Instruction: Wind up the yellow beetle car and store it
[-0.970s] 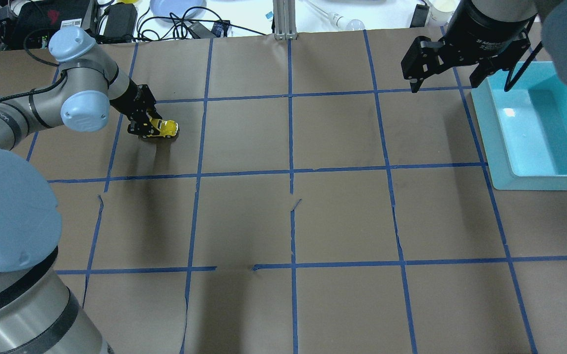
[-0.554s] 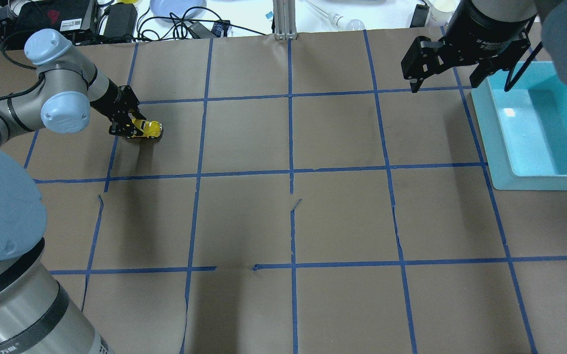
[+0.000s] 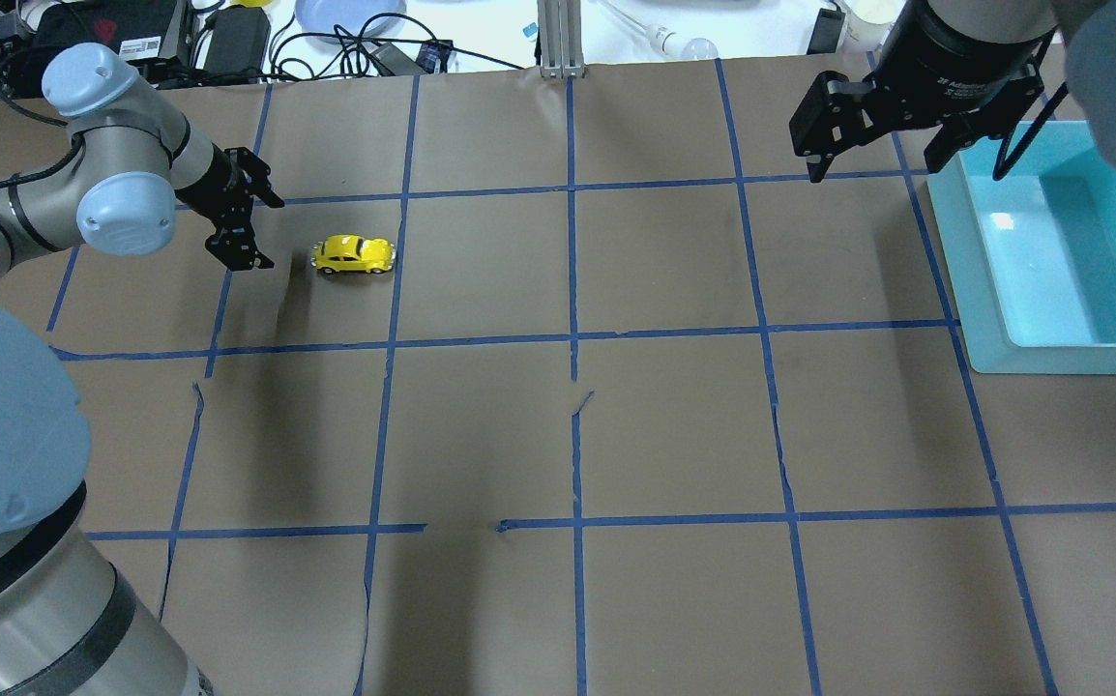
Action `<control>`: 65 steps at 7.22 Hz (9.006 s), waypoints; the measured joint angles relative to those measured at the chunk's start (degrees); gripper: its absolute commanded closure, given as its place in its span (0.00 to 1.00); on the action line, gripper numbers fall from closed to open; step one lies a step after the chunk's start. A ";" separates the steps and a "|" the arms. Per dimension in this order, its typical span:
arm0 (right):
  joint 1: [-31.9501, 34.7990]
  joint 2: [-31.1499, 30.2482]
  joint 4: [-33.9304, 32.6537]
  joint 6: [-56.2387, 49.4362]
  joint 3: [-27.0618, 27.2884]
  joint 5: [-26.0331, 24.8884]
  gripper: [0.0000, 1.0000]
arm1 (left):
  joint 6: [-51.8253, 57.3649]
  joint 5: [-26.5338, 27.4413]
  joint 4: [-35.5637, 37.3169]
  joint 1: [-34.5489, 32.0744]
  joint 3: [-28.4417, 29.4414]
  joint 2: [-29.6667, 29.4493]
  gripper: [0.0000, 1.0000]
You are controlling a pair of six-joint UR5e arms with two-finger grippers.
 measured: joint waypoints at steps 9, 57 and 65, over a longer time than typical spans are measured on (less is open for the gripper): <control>0.00 0.00 0.07 0.00 0.00 -0.06 0.00 | 48.73 7.05 -21.44 -8.34 5.53 16.15 0.00; -31.43 32.35 -34.26 -117.39 5.36 3.56 0.00 | 70.02 9.01 -34.62 -11.64 -2.03 33.46 0.00; -8.49 12.21 -3.49 -70.05 -3.16 6.62 0.00 | 70.33 8.76 -34.42 -11.92 -1.85 33.56 0.00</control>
